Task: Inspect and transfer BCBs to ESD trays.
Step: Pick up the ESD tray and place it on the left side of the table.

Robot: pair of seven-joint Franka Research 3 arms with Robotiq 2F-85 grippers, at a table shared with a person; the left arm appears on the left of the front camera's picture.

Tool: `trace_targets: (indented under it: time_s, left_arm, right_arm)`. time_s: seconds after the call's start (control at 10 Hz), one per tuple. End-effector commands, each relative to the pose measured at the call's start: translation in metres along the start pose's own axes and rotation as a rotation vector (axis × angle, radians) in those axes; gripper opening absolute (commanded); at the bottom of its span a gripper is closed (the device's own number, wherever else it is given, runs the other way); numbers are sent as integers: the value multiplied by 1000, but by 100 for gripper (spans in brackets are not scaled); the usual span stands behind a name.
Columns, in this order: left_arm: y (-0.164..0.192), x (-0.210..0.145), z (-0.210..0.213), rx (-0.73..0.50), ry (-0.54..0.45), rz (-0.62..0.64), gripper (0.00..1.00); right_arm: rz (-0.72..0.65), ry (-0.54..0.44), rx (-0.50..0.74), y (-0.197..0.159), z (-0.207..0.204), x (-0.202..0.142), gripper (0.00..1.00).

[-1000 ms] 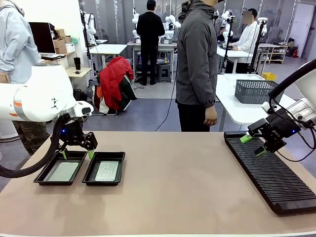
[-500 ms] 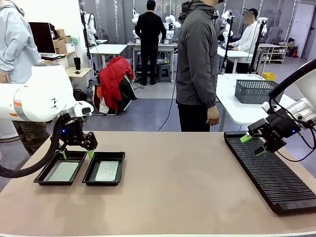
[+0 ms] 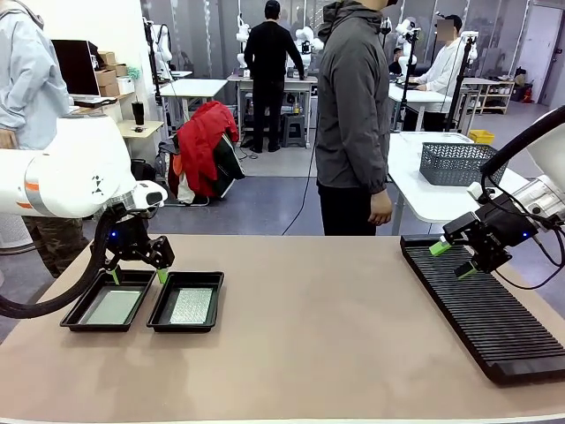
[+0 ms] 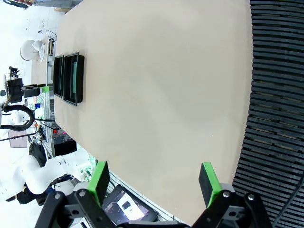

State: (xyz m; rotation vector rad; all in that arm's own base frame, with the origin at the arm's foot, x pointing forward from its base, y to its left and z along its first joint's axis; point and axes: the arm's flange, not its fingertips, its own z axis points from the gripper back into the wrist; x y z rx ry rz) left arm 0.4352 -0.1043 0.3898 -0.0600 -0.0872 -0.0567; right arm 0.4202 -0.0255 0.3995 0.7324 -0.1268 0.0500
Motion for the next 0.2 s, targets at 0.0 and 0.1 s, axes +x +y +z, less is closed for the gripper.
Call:
trace_targets:
  time_s: [0.0,0.1]
  left_arm:
    - [1,-1,-1,-4,-3,6,100]
    - [1,-1,-1,-4,-3,6,100]
  right_arm:
    - [-20,-11,-12,1,-1,0,100]
    - [-20,-11,-12,1,-1,0,100]
